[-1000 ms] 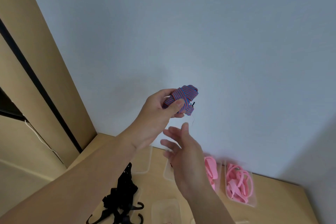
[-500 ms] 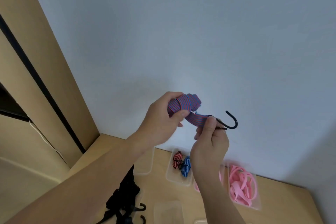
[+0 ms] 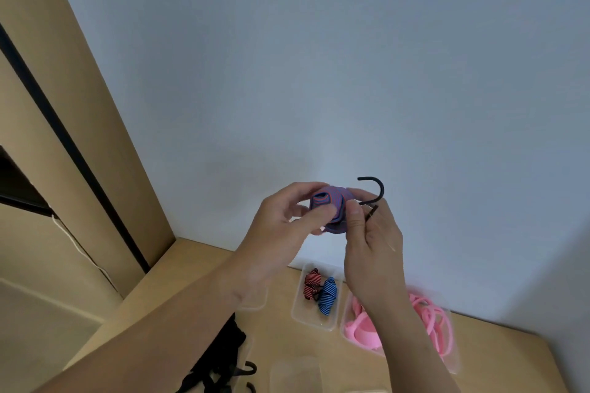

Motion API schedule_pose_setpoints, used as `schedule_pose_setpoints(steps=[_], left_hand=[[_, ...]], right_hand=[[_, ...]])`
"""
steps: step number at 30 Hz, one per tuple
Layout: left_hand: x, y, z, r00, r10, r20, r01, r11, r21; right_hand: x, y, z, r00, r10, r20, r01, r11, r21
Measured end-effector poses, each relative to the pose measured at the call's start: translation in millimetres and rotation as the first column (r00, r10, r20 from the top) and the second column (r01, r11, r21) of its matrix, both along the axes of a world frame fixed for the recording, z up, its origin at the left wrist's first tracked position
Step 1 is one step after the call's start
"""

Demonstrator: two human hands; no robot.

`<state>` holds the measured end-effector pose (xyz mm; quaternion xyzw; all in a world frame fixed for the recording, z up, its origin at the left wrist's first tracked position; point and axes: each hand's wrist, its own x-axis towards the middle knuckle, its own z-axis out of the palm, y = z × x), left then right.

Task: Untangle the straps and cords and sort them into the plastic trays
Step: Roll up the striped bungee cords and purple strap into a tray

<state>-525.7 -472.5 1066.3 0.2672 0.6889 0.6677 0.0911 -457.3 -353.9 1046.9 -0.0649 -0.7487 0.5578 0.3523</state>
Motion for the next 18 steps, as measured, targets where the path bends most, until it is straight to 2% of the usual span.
schedule_pose_setpoints(steps=[2,4,9,12,16,18], left_hand=[[4.0,2.9,-3.0,0.990,-0.101,0.102,0.088,0.988,0.123],[9.7,5.4,-4.3,0.980,-0.156,0.121,0.132,0.974,0.187],[11.9,10.1,-0.8,0.998,-0.011,0.069,0.000,0.987,0.159],[8.9,5.1,4.1,0.997,0.017,-0.072,-0.010,0.996,0.092],[-1.0,-11.4,11.2,0.926,-0.050,-0.373,-0.014,0.986,-0.168],[-5.4,-20.2,12.1,0.891,-0.134,-0.434,0.011,0.961,-0.275]], right_hand=[[0.1,-4.0,1.7,1.000,0.019,0.003,-0.019,1.000,0.010],[1.4,-9.4,4.1,0.999,0.048,-0.008,-0.048,0.998,0.026],[-0.6,-7.1,3.0,0.990,0.098,0.103,-0.106,0.991,0.076],[1.0,-0.8,7.2,0.971,0.152,0.184,-0.177,0.976,0.128],[11.9,4.1,19.9,0.914,0.238,0.328,-0.313,0.929,0.198],[15.9,5.7,23.4,0.869,0.257,0.423,-0.373,0.901,0.220]])
